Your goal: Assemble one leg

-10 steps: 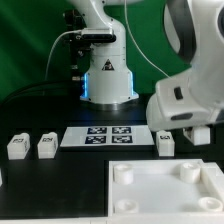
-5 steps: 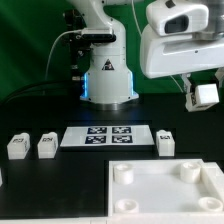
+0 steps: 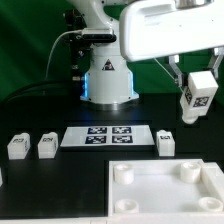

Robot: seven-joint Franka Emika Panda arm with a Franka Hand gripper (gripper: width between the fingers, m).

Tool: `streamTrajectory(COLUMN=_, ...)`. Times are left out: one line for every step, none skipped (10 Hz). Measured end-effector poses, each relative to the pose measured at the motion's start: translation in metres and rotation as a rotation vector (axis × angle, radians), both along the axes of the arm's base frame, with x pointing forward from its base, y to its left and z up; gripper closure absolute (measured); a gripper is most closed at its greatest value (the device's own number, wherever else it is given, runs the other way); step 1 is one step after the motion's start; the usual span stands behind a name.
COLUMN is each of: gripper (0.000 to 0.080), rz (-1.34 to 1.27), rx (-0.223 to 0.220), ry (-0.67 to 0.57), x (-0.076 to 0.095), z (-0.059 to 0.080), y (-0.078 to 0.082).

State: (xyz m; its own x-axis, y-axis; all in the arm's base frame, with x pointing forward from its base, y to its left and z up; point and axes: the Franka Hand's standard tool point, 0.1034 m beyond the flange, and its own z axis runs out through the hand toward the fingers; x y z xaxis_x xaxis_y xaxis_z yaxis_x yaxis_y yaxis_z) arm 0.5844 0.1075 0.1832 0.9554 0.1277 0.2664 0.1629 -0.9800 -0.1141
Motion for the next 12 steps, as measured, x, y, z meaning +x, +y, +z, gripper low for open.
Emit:
streamTrajectory(gripper=0.0509, rz=-0.028, rx=0.022, ry=-0.122, x=0.018, z=0.000, y=0.001)
streamTrajectory(gripper=0.0509, rz=-0.034, rx=0.017, ry=-0.194, x=0.017, z=-0.003, y=-0.001)
streamTrajectory(gripper=0.0508, rz=-0.048, rx=0.002, ry=-0.328, x=0.018, z=0.001, y=-0.008)
streamTrajectory(gripper=0.0508, rz=-0.066, rx=-0.005, ry=-0.421, x=0.017, z=-0.003, y=-0.012)
streamTrajectory(gripper=0.0508, rz=-0.066, rx=-0.005, ry=-0.416, x=0.015, z=-0.009, y=-0.012)
streamTrajectory(gripper=0.0508, rz=-0.066, rx=-0.005, ry=-0.417, x=0.016, z=-0.008, y=-0.012)
streamTrajectory(gripper=0.0508, rz=-0.066, rx=-0.005, ry=-0.415, x=0.015, z=-0.009, y=-0.012)
streamTrajectory(gripper=0.0508, rz=-0.065, rx=-0.004, ry=-0.412, x=0.015, z=-0.010, y=-0.011)
streamTrajectory(gripper=0.0508, rz=-0.064, rx=0.001, ry=-0.413, x=0.015, z=-0.020, y=-0.006)
streamTrajectory(gripper=0.0508, rz=-0.056, rx=0.015, ry=-0.397, x=0.019, z=-0.034, y=0.006)
streamTrajectory(gripper=0.0508, rz=-0.054, rx=0.023, ry=-0.394, x=0.024, z=-0.041, y=0.011)
streamTrajectory(gripper=0.0508, rz=-0.058, rx=0.022, ry=-0.388, x=0.026, z=-0.050, y=0.009)
